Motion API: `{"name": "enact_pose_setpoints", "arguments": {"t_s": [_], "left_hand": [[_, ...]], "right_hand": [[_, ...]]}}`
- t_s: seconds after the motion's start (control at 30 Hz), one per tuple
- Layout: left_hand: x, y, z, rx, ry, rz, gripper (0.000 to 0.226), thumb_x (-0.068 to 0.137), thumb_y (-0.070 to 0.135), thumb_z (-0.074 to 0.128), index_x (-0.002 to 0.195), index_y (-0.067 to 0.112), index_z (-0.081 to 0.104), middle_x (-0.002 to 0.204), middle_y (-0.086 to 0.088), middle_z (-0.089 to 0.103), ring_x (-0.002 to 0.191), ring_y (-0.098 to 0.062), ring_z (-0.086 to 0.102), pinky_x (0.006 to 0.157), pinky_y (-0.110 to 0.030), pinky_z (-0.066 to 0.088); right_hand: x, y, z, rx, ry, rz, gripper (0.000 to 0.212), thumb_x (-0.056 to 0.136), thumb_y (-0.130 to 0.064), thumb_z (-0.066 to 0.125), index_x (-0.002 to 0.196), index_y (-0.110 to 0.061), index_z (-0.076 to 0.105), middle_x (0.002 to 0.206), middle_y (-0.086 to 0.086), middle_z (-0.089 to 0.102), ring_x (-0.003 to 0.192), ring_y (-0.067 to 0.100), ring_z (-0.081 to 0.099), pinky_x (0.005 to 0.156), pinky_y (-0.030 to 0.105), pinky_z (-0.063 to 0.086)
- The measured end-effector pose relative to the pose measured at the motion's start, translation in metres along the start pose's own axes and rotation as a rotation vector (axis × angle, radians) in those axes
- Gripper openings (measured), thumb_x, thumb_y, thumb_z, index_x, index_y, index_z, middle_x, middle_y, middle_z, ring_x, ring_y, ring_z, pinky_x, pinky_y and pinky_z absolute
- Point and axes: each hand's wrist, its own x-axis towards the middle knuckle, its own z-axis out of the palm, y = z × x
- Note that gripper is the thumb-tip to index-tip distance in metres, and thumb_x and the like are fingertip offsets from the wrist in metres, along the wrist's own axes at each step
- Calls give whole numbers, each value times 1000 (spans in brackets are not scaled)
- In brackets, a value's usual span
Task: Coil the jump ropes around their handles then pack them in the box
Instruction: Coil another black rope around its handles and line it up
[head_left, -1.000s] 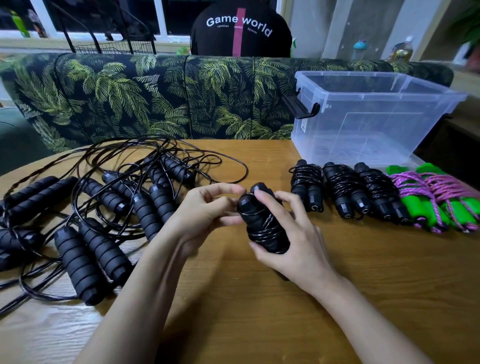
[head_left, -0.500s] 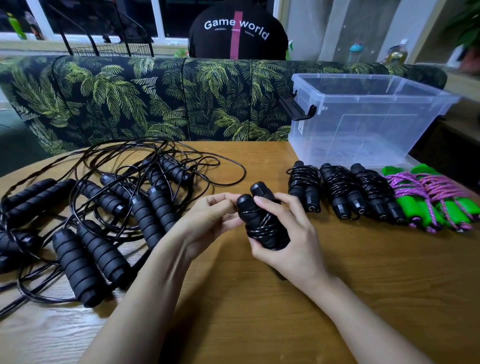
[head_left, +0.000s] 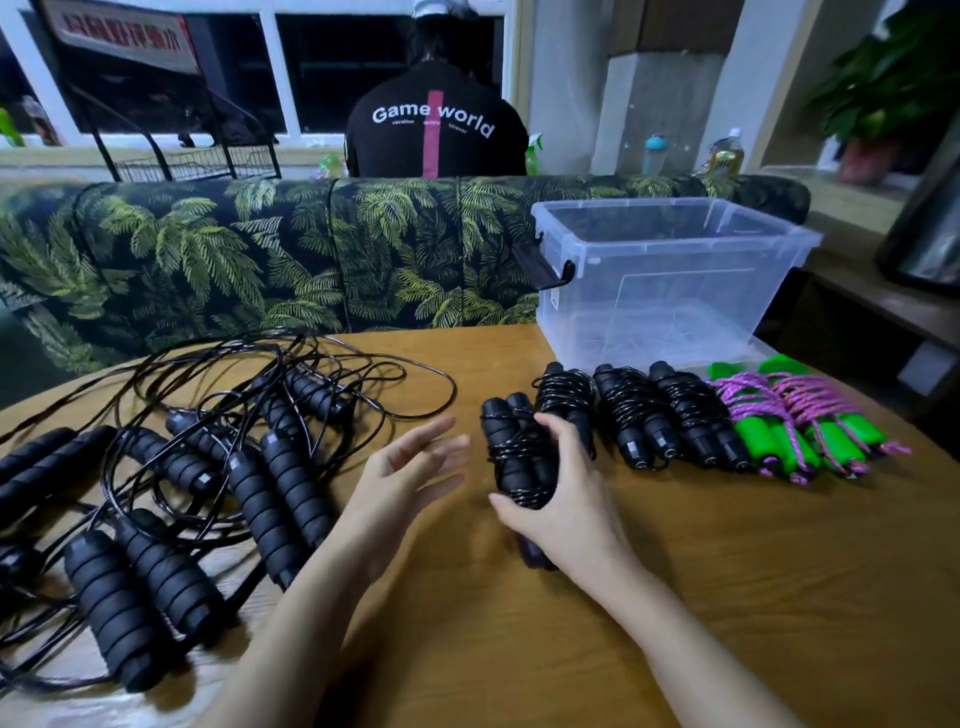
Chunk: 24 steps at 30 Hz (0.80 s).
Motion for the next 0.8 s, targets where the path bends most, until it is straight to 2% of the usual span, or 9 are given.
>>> {"name": "enact_pose_setpoints", "arguments": {"t_s": [0.07,0.13,0.27,0.37,0.43,0.5,0.57,0.7,0.8], "left_hand": [[1,-3,-1,115,36,21,31,99,4,50,123,20,62,112,-3,73,109,-21,68,96,-36,53],[3,-5,2,212,69,48,31,99,5,52,120,24,64,111,0,74,107,-17,68,94,-31,54],[20,-4,27,491,30,157,35,95,12,63,122,33,61,121,8,66,109,-4,62,86,-18,52],[45,-12,64,821,-55,273,55,88,21,72,138,30,52,140,2,50,131,-16,47,105,-32,44],[62,-21,88,999,-121,260,77,82,30,77,148,32,38,159,-7,24,145,-28,28,116,-38,30],[76,-30,106,1151,-172,205,95,77,36,80,153,40,23,165,-5,-3,148,-39,12,118,-49,23],[86,-40,113,1261,-182,194,99,78,35,80,153,45,16,164,-1,-16,147,-45,8,118,-52,22],[92,-58,115,1121,-133,270,86,86,12,73,150,44,27,164,4,-11,142,-33,28,114,-30,28],[90,-60,119,884,26,345,74,86,7,73,147,32,41,164,-2,8,147,-25,26,111,-20,22]], "right_hand": [[10,5,-20,-9,108,-3,84,73,-34,82,144,-30,37,139,-10,39,113,0,41,96,22,38],[25,12,-49,-71,182,23,84,75,-31,81,147,-28,39,140,-5,40,109,2,41,91,19,34],[59,43,-101,-207,266,84,82,78,-27,79,149,-25,37,145,3,47,125,25,50,98,35,42],[75,70,-122,-283,267,137,79,81,-26,78,148,-22,38,144,7,49,126,30,50,98,38,43],[83,85,-134,-329,261,161,77,82,-26,77,148,-22,38,145,8,48,126,31,50,97,39,44],[89,97,-143,-374,270,176,75,82,-29,76,147,-22,38,143,9,50,123,32,52,92,40,46],[93,108,-150,-424,265,188,71,84,-31,74,145,-22,40,140,9,51,119,33,54,86,41,48],[94,127,-154,-535,193,278,67,88,-51,64,147,-33,38,149,6,37,129,32,45,88,41,50],[94,131,-159,-589,142,299,67,91,-67,45,150,-39,31,147,1,38,130,31,40,89,42,50]]}}
